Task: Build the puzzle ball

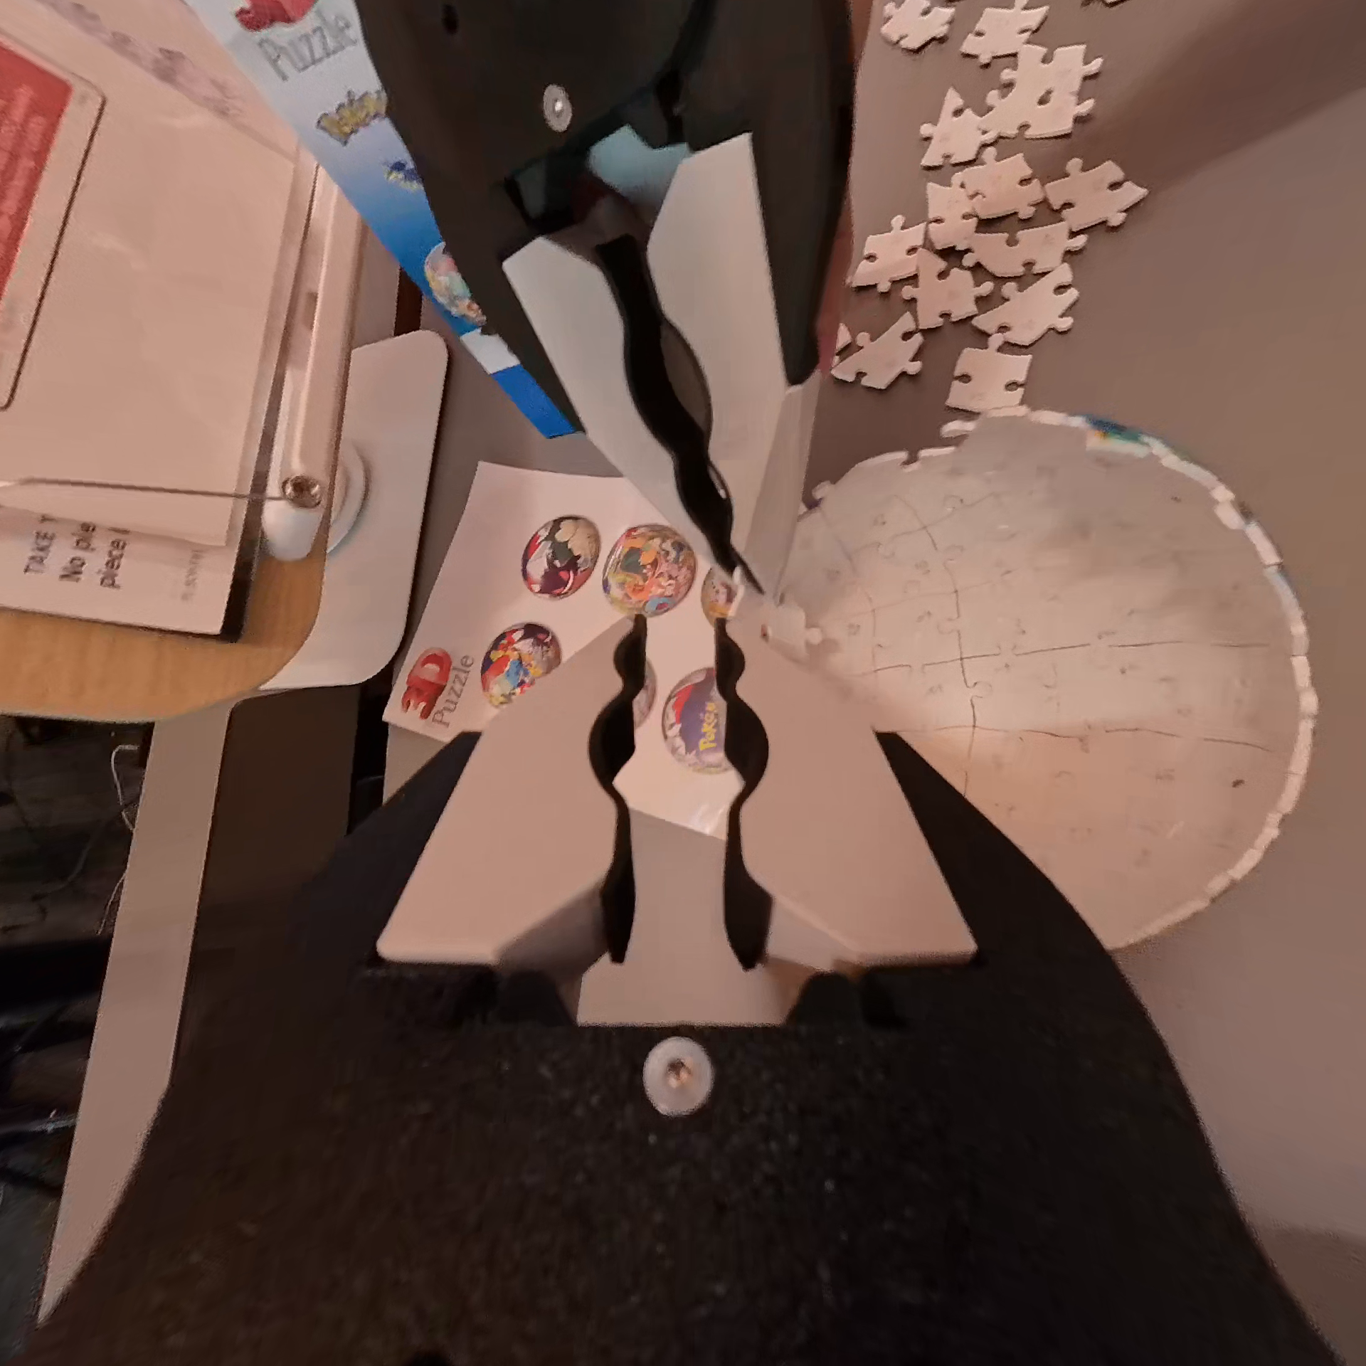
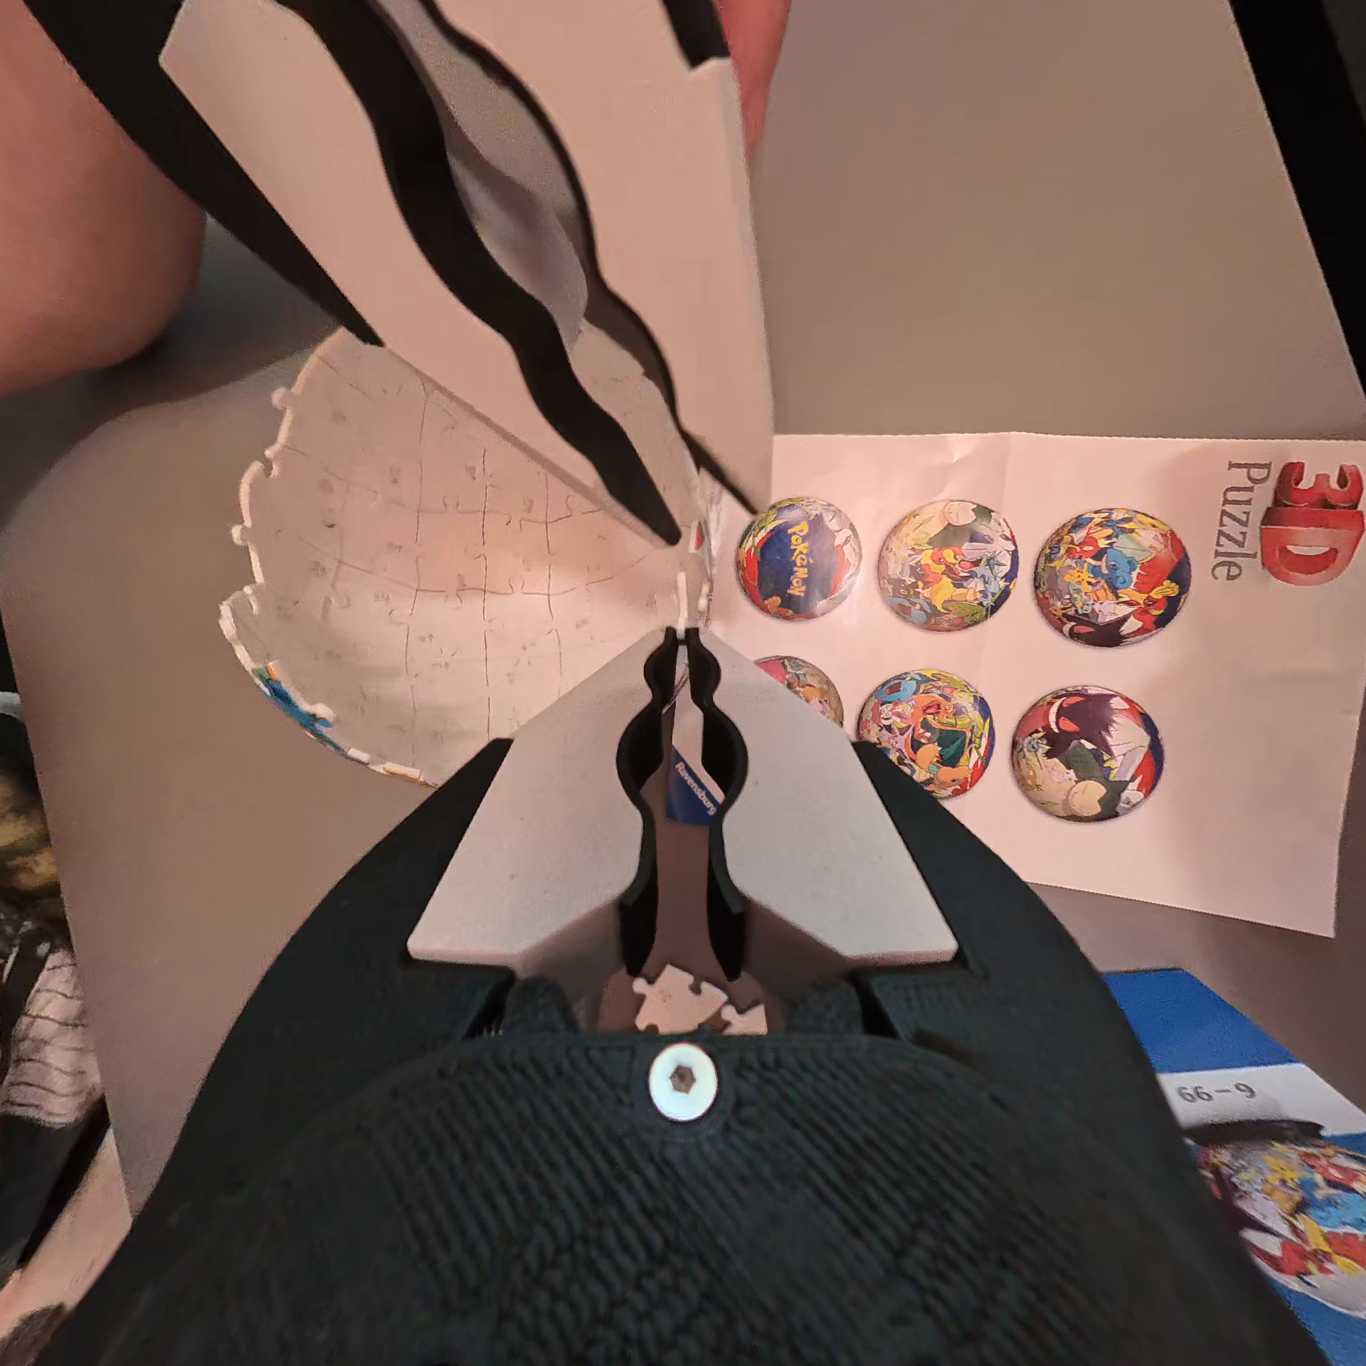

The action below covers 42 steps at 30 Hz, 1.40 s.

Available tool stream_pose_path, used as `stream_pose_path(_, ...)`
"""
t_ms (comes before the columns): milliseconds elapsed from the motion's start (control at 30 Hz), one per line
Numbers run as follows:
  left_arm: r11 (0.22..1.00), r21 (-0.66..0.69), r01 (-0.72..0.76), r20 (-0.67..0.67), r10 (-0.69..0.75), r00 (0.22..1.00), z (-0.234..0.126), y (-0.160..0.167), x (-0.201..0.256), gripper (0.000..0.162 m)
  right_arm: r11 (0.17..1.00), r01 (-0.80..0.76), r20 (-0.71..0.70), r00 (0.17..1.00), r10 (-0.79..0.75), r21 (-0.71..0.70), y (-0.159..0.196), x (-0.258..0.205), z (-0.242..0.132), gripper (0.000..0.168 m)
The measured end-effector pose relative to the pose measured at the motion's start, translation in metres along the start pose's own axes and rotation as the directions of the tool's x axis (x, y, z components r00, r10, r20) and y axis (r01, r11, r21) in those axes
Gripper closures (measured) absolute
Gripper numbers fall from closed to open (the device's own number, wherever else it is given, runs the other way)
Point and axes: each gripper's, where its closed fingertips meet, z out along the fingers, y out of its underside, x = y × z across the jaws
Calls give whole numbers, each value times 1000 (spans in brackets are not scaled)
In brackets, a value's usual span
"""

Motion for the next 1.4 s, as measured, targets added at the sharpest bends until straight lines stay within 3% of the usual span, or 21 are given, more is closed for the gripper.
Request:
stream_pose_path(200,993,-104,52,-13,-53,998,7,18,-1,138,997,13,-85,996,-20,-79,-5,8,-5,168)
stream_pose_path(433,974,-105,199,-182,-216,959,0,18,7,127,989,17,-139,990,-38,-148,-3,5,-5,168)
stream_pose_path(633,934,-182,309,-348,-354,868,1,35,8,114,989,4,-194,980,-33,-149,-4,7,-5,168)
stream_pose_path(800,896,-237,377,-459,-445,769,17,24,15,105,983,-11,-247,968,-35,-182,-3,7,-7,168)
stream_pose_path(1033,922,-215,321,-404,-384,830,17,18,11,121,977,-59,-246,969,7,-203,0,7,-6,168)
stream_pose_path(1400,903,-220,368,-314,-423,850,22,18,0,122,975,-90,-295,955,27,-202,2,13,-10,168)
